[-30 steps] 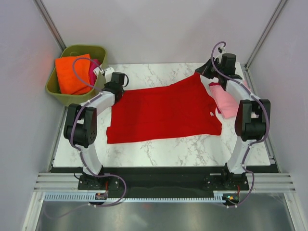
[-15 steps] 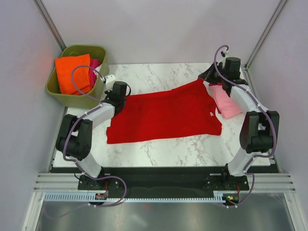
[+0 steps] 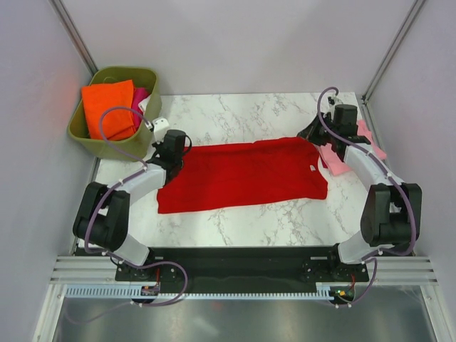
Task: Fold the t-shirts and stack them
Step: Fold the tshirt
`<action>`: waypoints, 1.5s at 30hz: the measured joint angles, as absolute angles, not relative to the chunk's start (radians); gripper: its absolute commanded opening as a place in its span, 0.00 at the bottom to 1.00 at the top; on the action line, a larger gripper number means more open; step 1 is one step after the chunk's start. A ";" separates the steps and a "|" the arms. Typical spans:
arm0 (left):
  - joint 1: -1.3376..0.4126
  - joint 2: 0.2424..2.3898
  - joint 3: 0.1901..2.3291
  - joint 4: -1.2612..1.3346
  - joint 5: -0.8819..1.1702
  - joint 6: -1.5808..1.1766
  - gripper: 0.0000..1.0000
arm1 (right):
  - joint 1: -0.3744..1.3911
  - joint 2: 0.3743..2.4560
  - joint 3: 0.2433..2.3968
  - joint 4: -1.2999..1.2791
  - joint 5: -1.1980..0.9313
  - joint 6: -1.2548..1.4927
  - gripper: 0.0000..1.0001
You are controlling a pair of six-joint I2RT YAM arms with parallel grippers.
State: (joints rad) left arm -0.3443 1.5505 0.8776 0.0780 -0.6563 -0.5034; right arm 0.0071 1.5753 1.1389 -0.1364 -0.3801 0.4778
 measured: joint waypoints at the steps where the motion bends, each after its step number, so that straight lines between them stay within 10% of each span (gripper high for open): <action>1: -0.345 1.545 0.871 0.080 -0.658 -0.502 0.02 | 0.007 1.563 1.121 -0.140 -0.372 0.476 0.00; 26: -0.486 1.357 0.626 0.147 -0.732 -0.509 0.03 | 0.007 1.158 0.719 -0.120 -0.168 0.482 0.09; 32: -0.538 1.292 0.555 0.108 -0.749 -0.583 0.49 | 0.007 1.003 0.537 -0.063 -0.139 0.531 0.59; 33: -0.549 1.280 0.549 0.089 -0.764 -0.607 0.78 | 0.007 0.974 0.508 -0.052 -0.131 0.537 0.61; 34: -0.562 1.268 0.544 0.064 -0.785 -0.629 0.83 | 0.006 0.941 0.480 -0.043 -0.121 0.543 0.63; 45: -0.606 1.168 0.529 -0.104 -0.825 -0.717 1.00 | 0.012 1.024 0.492 0.044 -0.155 0.540 0.57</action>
State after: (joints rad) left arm -0.6064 1.1675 0.5289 -0.1036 -0.8246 -0.7170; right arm 0.0124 1.0241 0.4915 0.0437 -0.1551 0.5404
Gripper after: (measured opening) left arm 0.994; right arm 0.578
